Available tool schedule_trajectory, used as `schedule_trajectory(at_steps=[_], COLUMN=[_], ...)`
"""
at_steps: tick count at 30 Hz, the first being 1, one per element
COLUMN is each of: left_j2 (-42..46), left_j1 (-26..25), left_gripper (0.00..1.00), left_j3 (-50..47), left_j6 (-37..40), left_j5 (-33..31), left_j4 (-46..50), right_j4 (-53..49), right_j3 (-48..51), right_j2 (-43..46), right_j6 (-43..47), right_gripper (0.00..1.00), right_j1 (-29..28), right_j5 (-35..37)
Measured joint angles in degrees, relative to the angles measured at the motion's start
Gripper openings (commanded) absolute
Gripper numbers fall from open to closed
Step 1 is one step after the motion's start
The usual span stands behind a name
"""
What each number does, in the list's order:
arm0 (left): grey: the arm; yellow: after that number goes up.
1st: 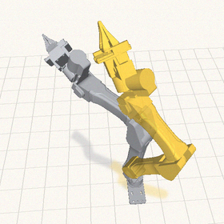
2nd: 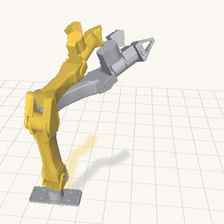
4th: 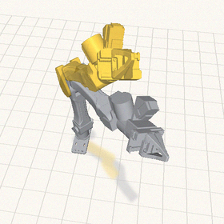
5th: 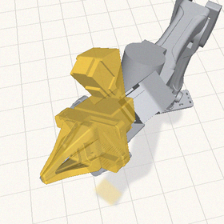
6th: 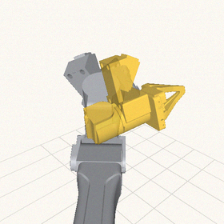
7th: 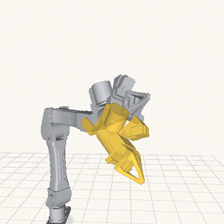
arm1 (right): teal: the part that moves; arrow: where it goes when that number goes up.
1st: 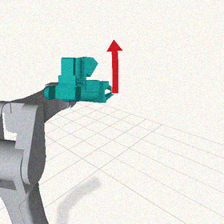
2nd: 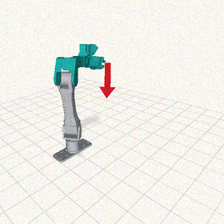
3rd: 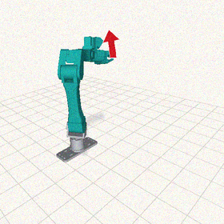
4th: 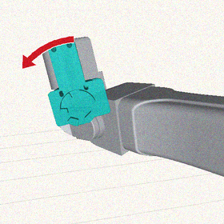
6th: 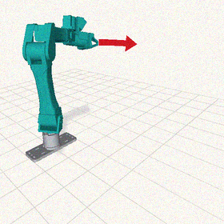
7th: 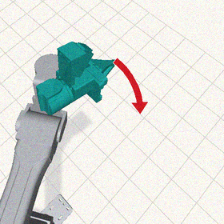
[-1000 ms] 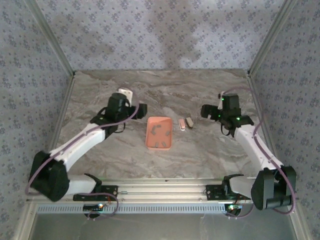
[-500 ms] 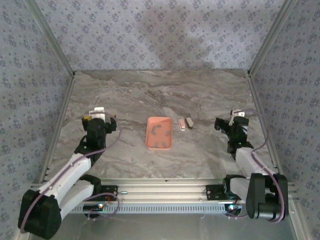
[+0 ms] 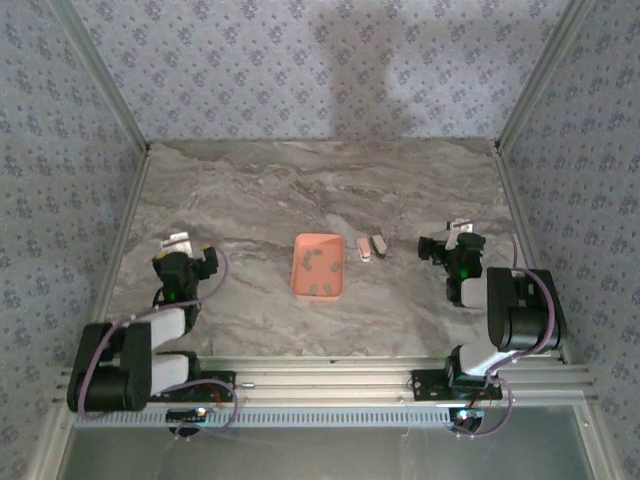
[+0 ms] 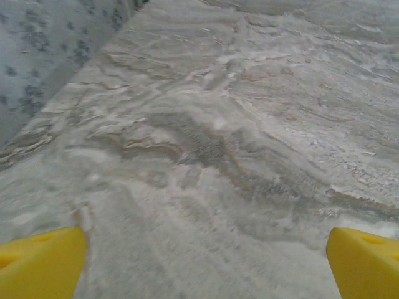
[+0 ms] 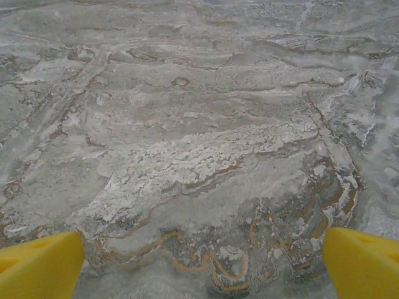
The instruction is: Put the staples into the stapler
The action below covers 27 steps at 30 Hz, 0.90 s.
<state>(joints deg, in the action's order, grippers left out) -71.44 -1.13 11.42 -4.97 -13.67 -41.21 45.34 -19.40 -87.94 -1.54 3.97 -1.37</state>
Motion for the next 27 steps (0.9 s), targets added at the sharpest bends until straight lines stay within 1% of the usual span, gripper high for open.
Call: schedule_trajectory(at_steps=[1, 4, 5, 6, 7, 12, 27], left_j2=[-2.1, -12.4, -15.3, -16.4, -17.1, -17.0, -17.0], left_j1=[0.0, 1.1, 1.8, 2.3, 2.6, 2.3, 1.4], left_gripper=[0.99, 0.99, 0.98, 0.99, 0.99, 0.99, 0.98], left_j3=[1.0, 3.7, 5.3, 6.8, 7.4, 10.0, 10.6], left_j6=[0.4, 0.5, 0.4, 0.4, 0.5, 0.5, 2.0], left_j5=[0.5, 1.8, 2.4, 2.8, 3.0, 3.9, 5.6], left_j4=[-2.2, -12.5, -11.6, -9.0, -9.3, -8.5, -6.5], right_j4=[0.3, 1.3, 1.5, 1.6, 1.7, 1.7, 1.6], right_j3=[-0.2, -1.1, -1.3, -1.4, -1.5, -1.5, -1.5], right_j2=[0.0, 0.0, 0.0, 0.0, 0.0, 0.0, 0.0], right_j6=[0.2, 0.9, 1.0, 1.2, 1.2, 1.2, 1.6], right_gripper=[1.00, 1.00, 1.00, 1.00, 1.00, 1.00, 1.00], right_j1=[-0.1, -0.4, -0.5, -0.6, -0.6, -0.6, -0.9], right_j5=[0.0, 0.0, 0.0, 0.0, 0.0, 0.0, 0.1])
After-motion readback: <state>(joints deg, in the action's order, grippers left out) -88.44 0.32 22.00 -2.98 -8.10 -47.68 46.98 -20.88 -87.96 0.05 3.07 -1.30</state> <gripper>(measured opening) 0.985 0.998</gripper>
